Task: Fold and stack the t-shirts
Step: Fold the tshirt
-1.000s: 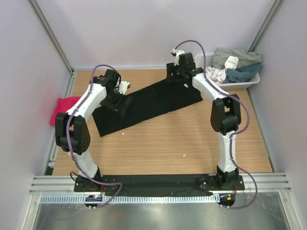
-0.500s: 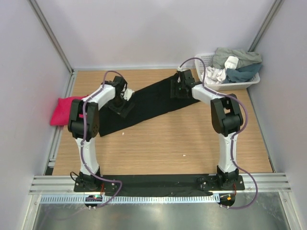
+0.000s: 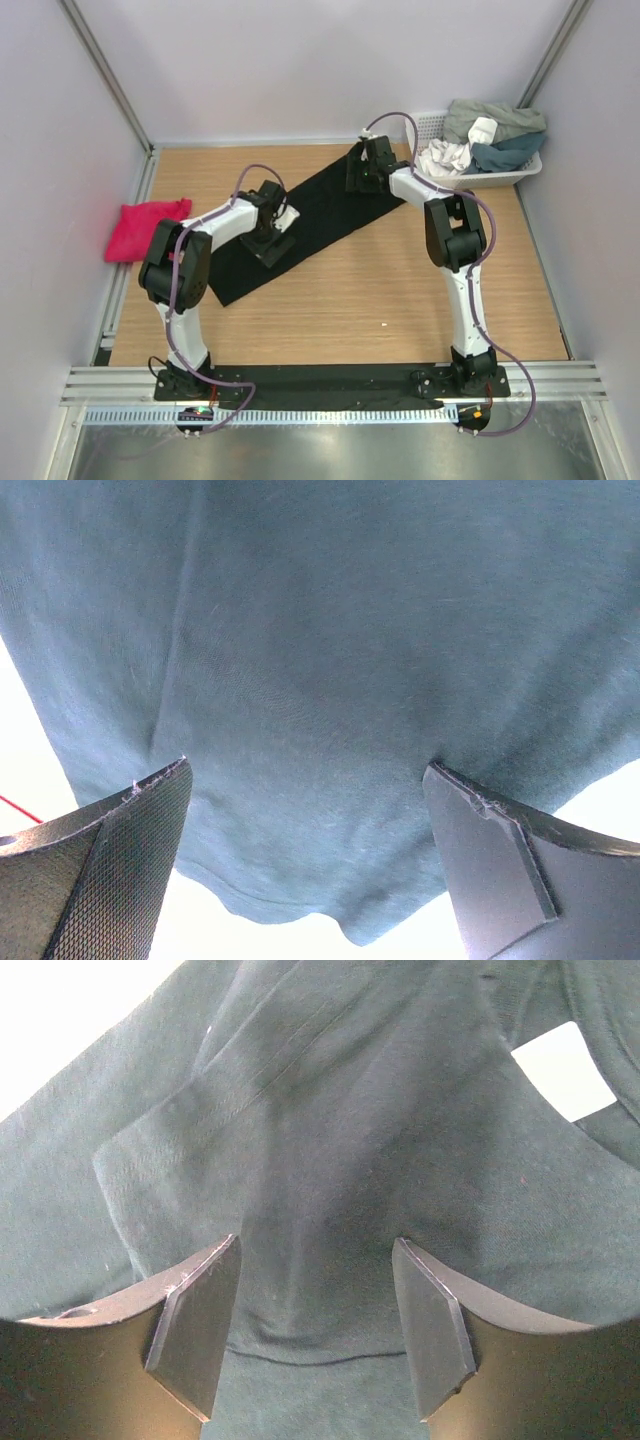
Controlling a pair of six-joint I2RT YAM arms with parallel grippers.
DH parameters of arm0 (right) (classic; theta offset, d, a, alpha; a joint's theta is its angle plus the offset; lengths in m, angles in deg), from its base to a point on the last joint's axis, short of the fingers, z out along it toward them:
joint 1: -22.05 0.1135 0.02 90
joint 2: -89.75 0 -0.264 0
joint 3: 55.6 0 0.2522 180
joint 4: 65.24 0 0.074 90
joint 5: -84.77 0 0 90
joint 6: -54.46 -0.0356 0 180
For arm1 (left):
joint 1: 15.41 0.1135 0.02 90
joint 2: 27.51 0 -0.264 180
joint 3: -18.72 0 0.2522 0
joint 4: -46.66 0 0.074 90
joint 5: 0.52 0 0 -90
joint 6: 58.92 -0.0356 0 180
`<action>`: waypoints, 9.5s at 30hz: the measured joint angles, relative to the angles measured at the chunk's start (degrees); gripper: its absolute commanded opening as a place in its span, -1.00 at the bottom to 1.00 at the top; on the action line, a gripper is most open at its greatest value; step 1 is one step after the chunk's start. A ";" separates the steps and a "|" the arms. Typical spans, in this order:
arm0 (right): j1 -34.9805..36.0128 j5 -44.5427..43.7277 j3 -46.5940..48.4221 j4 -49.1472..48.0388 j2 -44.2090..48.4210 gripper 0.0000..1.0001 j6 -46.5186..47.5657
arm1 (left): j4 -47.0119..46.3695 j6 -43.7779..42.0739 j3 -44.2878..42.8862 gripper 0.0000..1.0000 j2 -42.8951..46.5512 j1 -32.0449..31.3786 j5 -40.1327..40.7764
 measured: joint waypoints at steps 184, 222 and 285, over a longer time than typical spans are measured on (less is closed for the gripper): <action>2.45 29.03 -52.22 8.09 50.34 -0.97 -25.03 | 1.57 49.40 7.50 -1.00 20.35 -1.66 -38.27; -8.87 28.61 -11.34 -1.95 8.59 0.18 -22.38 | -3.21 46.18 -35.39 0.08 -20.61 9.77 -35.54; -13.29 37.97 -43.93 -0.68 30.86 -0.97 -20.90 | -7.10 56.72 -5.11 -1.00 -3.74 4.07 -43.67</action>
